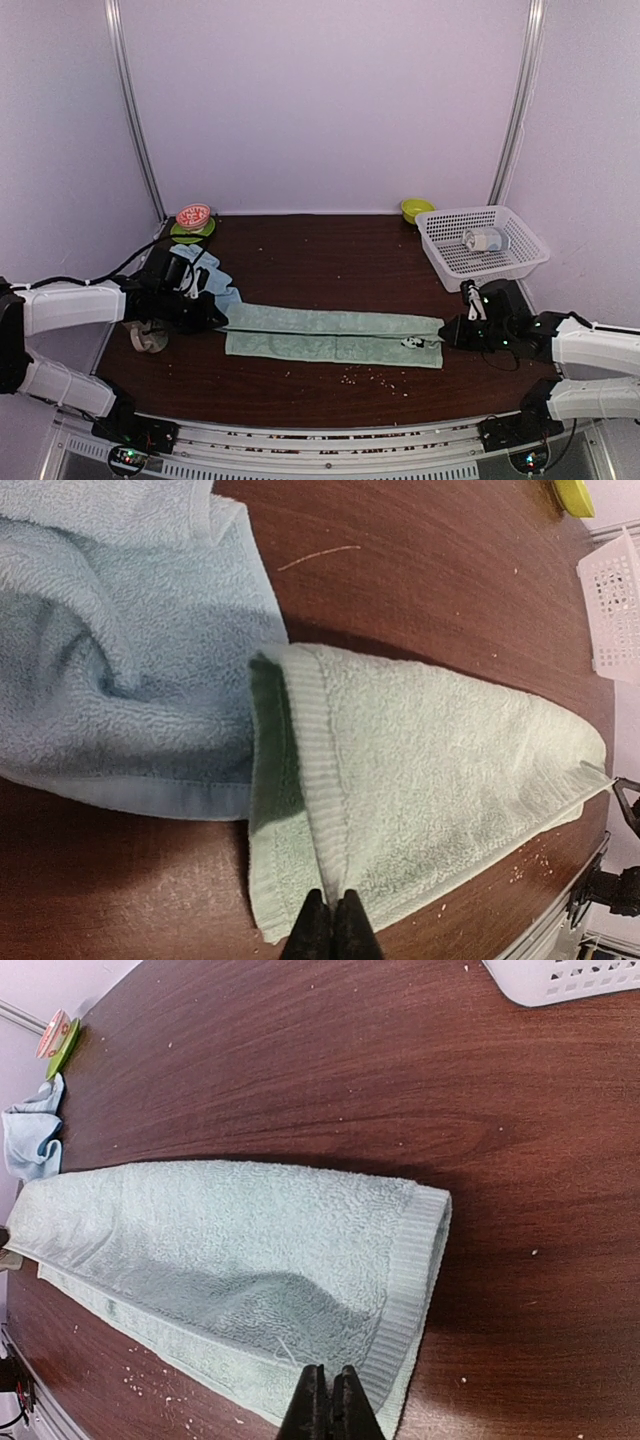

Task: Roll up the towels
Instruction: Fold the towel at the center of the board.

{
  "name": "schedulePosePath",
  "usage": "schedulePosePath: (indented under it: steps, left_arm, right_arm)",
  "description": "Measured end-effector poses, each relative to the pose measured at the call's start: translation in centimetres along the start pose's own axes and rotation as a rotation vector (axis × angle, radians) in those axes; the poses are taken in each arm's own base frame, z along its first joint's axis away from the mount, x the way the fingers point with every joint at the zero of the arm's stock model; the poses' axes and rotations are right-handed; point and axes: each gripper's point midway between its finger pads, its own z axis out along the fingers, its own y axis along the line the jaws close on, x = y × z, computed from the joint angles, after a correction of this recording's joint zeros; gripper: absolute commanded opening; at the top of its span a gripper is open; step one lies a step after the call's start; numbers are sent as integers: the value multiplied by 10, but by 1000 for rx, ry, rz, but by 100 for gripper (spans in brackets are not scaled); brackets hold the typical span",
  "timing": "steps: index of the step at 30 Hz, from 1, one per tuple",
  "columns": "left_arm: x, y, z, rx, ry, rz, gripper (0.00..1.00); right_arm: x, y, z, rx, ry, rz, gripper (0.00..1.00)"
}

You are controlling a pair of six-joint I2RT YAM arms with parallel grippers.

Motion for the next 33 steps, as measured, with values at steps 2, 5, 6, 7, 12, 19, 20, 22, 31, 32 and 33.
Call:
schedulePosePath:
  steps: [2, 5, 6, 7, 12, 19, 20, 22, 31, 32, 33]
  left_arm:
    - [3, 1, 0, 2, 5, -3, 0]
    - [4, -2, -2, 13, 2, 1, 0]
    - [3, -3, -3, 17, -2, 1, 0]
    - [3, -4, -5, 21, -6, 3, 0]
    - [0, -8, -9, 34, -22, 9, 0]
    - [11, 1, -5, 17, 3, 0, 0]
    - [13, 2, -4, 15, 7, 0, 0]
    - [17, 5, -2, 8, 17, -3, 0]
    - [29, 17, 11, -22, 64, -14, 0]
    - [31, 17, 12, -24, 69, -14, 0]
    - [32, 18, 12, -25, 72, -14, 0]
  right_arm:
    - [2, -1, -1, 1, 1, 0, 0]
    - [0, 0, -5, -6, -11, 2, 0]
    - [-1, 1, -6, -9, -16, 3, 0]
    - [-2, 1, -8, -11, -20, 3, 0]
    - [-2, 3, -12, -20, -25, 0, 0]
    - [9, 2, -11, -18, 5, -4, 0]
    - [13, 1, -10, -16, 12, -4, 0]
    - [19, 0, -9, -15, 27, -6, 0]
    - [38, -3, -3, 6, 75, -13, 0]
    - [39, -3, -3, 10, 77, -12, 0]
    - [40, -3, -3, 11, 78, -12, 0]
